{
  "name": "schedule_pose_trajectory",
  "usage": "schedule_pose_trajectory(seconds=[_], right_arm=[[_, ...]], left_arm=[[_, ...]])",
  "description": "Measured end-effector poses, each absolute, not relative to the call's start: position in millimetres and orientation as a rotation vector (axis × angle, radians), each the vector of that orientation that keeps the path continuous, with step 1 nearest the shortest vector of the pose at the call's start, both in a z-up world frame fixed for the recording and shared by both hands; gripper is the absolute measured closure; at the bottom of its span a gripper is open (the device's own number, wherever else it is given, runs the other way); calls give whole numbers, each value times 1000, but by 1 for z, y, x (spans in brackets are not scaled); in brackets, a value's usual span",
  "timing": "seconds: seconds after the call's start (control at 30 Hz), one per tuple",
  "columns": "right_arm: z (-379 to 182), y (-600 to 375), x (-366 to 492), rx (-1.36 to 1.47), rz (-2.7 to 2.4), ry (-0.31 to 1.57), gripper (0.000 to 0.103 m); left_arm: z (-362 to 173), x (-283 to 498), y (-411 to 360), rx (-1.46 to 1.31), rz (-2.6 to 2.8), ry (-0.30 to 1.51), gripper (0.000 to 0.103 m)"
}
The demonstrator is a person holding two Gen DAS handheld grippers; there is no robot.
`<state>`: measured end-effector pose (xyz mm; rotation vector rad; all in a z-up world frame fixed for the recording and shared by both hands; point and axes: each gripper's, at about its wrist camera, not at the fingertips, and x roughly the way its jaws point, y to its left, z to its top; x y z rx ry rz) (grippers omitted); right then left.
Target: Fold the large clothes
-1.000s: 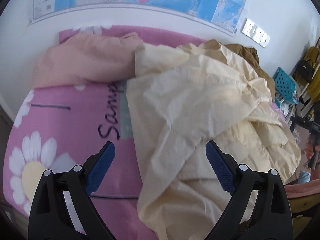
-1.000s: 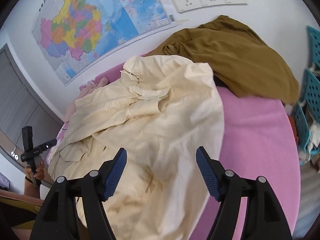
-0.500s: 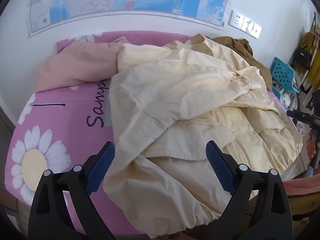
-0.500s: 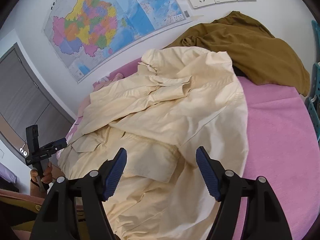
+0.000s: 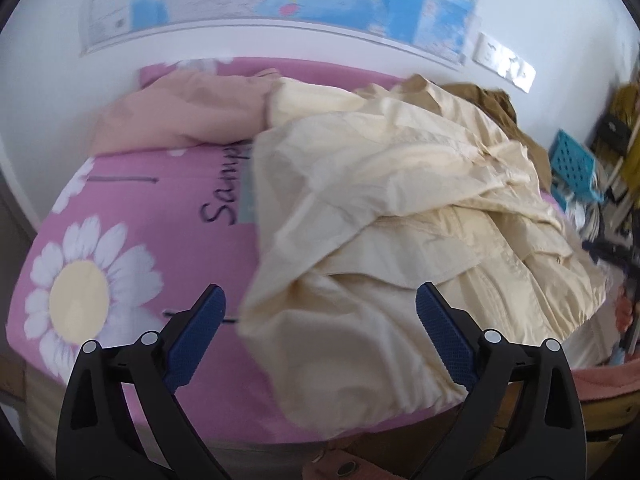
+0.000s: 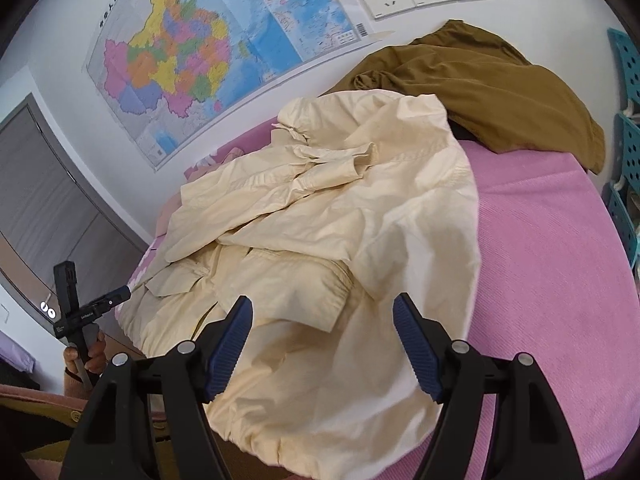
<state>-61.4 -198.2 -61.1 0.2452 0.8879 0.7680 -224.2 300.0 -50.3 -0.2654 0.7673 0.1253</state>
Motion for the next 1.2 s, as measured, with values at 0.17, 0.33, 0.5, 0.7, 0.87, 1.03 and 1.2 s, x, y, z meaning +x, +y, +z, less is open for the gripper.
schedule_pose_trajectory(seconds=[0.17, 0.33, 0.5, 0.7, 0.87, 1.03, 1.2], right_arm=[[-63, -231, -64, 301, 715, 873, 26], [-80, -248, -59, 349, 689, 930, 20], [-104, -238, -61, 399, 771, 1014, 19], [-110, -217, -70, 407, 885, 1040, 15], [-108, -200, -79, 341, 921, 1039, 5], [-109, -220, -72, 425, 861, 1046, 14], [-110, -218, -86, 369, 905, 1063, 11]], left_arm=[[-61, -243, 331, -403, 105, 765, 8], [-81, -243, 333, -492, -11, 791, 8], [-99, -240, 317, -520, -123, 823, 5], [-100, -233, 288, -472, -206, 847, 5], [-100, -219, 276, -471, -226, 859, 5], [-99, -216, 276, -492, -197, 857, 11], [-101, -218, 285, -521, -198, 864, 15]])
